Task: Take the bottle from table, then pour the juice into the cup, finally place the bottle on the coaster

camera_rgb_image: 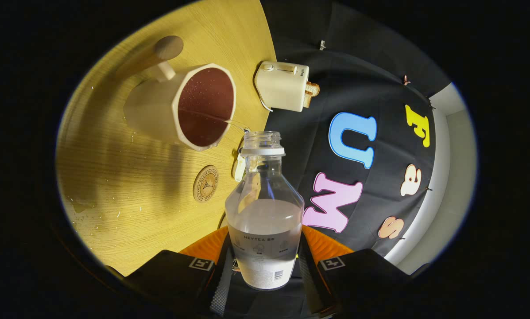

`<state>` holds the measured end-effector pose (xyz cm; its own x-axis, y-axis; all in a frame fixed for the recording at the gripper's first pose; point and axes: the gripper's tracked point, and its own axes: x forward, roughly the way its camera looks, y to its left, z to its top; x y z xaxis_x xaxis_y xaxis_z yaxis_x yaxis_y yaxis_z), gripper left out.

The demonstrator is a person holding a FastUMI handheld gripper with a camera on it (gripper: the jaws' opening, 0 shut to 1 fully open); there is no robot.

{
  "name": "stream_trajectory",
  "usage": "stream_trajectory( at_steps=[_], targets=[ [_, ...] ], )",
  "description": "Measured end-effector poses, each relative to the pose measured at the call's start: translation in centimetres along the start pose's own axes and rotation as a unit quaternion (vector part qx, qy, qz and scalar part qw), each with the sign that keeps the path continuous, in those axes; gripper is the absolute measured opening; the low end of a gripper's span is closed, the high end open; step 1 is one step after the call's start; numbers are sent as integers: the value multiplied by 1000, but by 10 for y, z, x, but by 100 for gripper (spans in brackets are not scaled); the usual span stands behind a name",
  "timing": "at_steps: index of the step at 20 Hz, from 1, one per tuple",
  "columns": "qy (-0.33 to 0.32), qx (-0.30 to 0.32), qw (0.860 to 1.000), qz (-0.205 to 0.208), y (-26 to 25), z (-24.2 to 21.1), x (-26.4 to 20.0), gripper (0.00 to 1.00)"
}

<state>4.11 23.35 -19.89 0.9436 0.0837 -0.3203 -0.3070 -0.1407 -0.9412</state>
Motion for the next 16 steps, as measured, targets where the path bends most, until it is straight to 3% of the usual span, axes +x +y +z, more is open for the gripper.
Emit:
stream_trajectory(
  at_steps=[16],
  targets=[
    [-13,-39,999,-5,-3,4,1,71]
  ],
)
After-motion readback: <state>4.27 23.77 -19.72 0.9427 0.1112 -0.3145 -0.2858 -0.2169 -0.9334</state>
